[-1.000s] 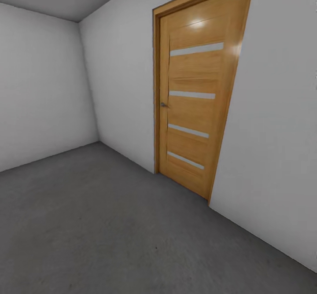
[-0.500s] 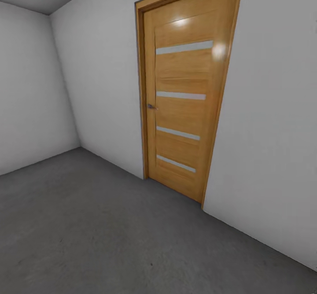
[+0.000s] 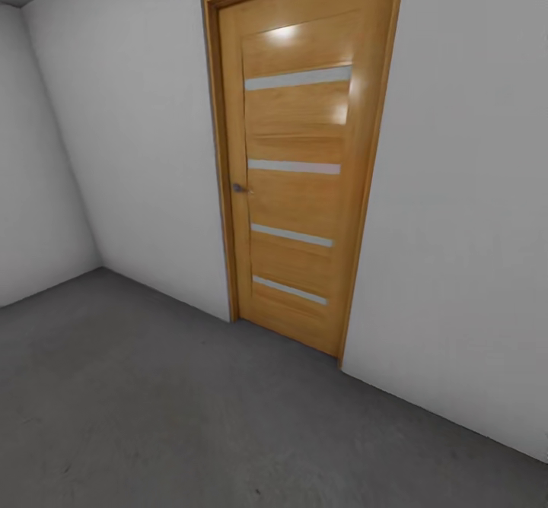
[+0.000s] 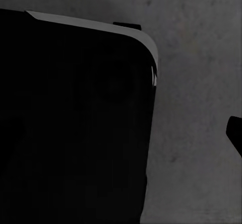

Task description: Move the two storage containers from the living room to the garage. In the garage, place one container on the floor and stack the other container on top of it (either order is fine).

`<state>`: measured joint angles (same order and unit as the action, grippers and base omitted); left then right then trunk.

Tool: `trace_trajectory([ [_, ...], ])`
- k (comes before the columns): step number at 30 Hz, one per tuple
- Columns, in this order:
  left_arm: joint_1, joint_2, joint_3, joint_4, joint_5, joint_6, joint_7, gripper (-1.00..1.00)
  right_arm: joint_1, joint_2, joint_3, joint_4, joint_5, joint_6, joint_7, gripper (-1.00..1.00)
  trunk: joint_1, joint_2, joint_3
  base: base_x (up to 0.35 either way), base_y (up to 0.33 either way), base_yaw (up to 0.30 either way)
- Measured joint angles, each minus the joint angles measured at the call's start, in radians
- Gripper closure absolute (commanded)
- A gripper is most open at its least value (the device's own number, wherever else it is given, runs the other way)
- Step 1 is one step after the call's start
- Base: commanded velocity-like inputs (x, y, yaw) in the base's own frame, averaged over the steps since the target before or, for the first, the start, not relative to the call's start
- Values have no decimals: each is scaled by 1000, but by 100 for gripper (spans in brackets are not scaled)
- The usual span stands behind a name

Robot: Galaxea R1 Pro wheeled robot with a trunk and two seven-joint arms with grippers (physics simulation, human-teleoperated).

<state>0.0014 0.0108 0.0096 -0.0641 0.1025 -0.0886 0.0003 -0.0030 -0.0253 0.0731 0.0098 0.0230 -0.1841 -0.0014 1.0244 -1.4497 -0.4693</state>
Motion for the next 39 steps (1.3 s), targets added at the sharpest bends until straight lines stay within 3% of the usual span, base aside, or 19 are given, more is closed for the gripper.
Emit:
trace_trajectory([
  [17,0,1,0,0,2,0,0,-100,0,0,1,0,1,1,0,-100,0,0,0,294,225,-240],
  [39,0,2,1,0,2,0,0,-100,0,0,4,0,5,3,3,-100,0,0,0,294,225,-14],
])
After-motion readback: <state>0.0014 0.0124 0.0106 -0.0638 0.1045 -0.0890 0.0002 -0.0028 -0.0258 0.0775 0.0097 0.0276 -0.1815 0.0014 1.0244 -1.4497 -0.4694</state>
